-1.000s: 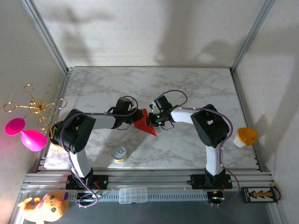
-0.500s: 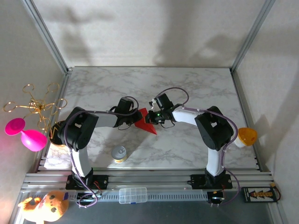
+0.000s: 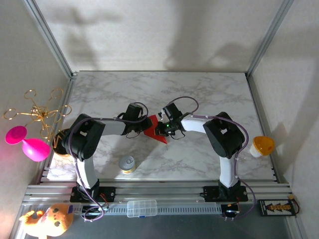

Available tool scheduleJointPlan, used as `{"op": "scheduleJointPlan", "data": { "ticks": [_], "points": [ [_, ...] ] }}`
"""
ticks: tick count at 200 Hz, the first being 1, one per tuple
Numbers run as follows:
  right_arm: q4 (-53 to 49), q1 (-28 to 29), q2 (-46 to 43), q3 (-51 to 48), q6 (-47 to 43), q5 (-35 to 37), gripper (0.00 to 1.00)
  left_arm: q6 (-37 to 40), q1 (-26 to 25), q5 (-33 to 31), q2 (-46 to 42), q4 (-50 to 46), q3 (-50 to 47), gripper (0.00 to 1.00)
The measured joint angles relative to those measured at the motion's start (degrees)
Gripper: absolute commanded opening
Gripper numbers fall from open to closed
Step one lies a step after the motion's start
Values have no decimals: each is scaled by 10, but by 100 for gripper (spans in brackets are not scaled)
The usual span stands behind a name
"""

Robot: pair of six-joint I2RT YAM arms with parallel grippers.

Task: Fold a paper plane with a square sheet of paper (pick it up from the middle)
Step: Fourth fold the wing at the center of the table.

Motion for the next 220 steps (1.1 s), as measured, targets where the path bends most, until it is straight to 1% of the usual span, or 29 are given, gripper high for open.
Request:
{"op": "scheduleJointPlan", "data": {
  "ticks": [38, 77, 106, 157, 220],
  "points": [
    [1, 0, 0, 0, 0, 0, 4, 0, 0, 16, 0, 5, 0, 16],
    [5, 0, 0, -2, 2, -2, 4, -8, 0, 9, 9, -3, 8, 14],
    [26, -3, -2, -16, 3, -11, 4, -15, 0, 0, 13, -20, 19, 13],
    [73, -17, -45, -94, 11, -37, 5, -17, 0, -4, 14, -27, 22, 12],
    [56, -21, -117, -182, 15, -45, 5, -17, 0, -4, 14, -28, 23, 12]
  ]
}}
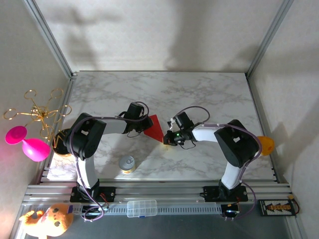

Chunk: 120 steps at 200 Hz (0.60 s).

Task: Fold a paper plane with a square sheet of paper (pick it up from the middle)
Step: Fourth fold the wing at the center of the table.

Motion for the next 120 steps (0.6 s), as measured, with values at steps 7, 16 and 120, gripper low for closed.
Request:
{"op": "scheduleJointPlan", "data": {
  "ticks": [7, 16, 120],
  "points": [
    [-3, 0, -9, -9, 0, 2, 5, 0, 1, 0, 0, 0, 0, 12],
    [-6, 0, -20, -19, 2, 7, 5, 1, 1, 0, 0, 0, 0, 12],
    [10, 0, -20, 68, 6, 26, 7, 15, 1, 2, 0, 1, 0, 12]
  ]
}}
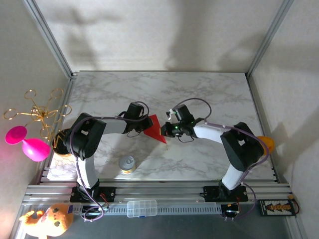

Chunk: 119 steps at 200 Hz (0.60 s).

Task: Fold a paper plane with a square sheet of paper (pick it up from the middle)
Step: Fourth fold the wing at the center of the table, then turn over the paper at the center of the table.

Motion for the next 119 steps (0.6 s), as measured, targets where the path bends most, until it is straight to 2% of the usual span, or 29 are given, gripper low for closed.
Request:
{"op": "scheduleJointPlan", "data": {
  "ticks": [24, 58, 119],
  "points": [
    [4, 0, 52, 39, -11, 3, 7, 0, 0, 1, 0, 0, 0, 12],
    [-12, 0, 93, 43, -19, 14, 7, 2, 0, 1, 0, -1, 1, 13],
    [-5, 1, 95, 33, -21, 28, 6, 24, 1, -4, 1, -25, 17, 18]
  ]
}}
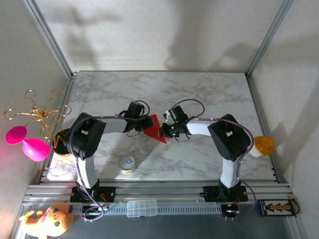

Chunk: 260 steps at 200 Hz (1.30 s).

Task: Fold a paper plane with a square sheet of paper (pick it up from the middle)
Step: Turn over the paper at the center of the table.

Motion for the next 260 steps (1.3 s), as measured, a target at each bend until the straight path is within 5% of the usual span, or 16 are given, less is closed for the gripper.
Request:
{"op": "scheduleJointPlan", "data": {
  "ticks": [111, 145, 207, 260],
  "points": [
    [28, 2, -12, -21, 1, 7, 8, 57, 108, -10, 51, -64, 102, 20],
    [11, 2, -36, -23, 17, 17, 24, 50, 125, -31, 29, -79, 112, 22],
    [50, -8, -108, -24, 43, 76, 48, -32, 119, -40, -169, -55, 5, 47],
    [49, -19, -35, 2, 22, 57, 41, -68, 119, -41, -232, -51, -50, 64]
  ]
}}
